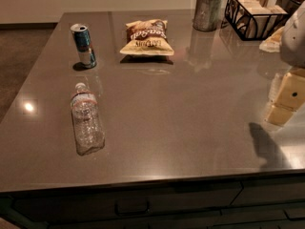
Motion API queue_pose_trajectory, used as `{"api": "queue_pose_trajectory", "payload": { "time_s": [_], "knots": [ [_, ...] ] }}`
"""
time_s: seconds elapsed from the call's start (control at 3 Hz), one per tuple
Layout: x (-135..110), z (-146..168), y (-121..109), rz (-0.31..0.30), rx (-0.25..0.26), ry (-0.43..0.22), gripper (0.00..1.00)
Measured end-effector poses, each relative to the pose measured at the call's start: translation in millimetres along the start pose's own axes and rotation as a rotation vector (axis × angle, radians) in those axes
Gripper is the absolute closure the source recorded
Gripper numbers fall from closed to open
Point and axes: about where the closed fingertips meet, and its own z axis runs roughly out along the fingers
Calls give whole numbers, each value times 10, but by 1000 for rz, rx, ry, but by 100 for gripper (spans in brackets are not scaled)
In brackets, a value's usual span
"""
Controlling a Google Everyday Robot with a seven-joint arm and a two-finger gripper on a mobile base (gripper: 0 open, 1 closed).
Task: Place water bottle upright
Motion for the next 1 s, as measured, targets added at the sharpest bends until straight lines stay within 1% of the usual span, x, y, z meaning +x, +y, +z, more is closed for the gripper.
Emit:
{"api": "queue_pose_trajectory", "payload": {
  "time_s": [0.33, 0.67, 1.0],
  "knots": [
    [-46, 22, -32, -9, 1, 0, 0],
    [-262, 149, -53, -37, -28, -24, 0],
    [-544, 296, -107, -44, -65, -45, 0]
  ]
}}
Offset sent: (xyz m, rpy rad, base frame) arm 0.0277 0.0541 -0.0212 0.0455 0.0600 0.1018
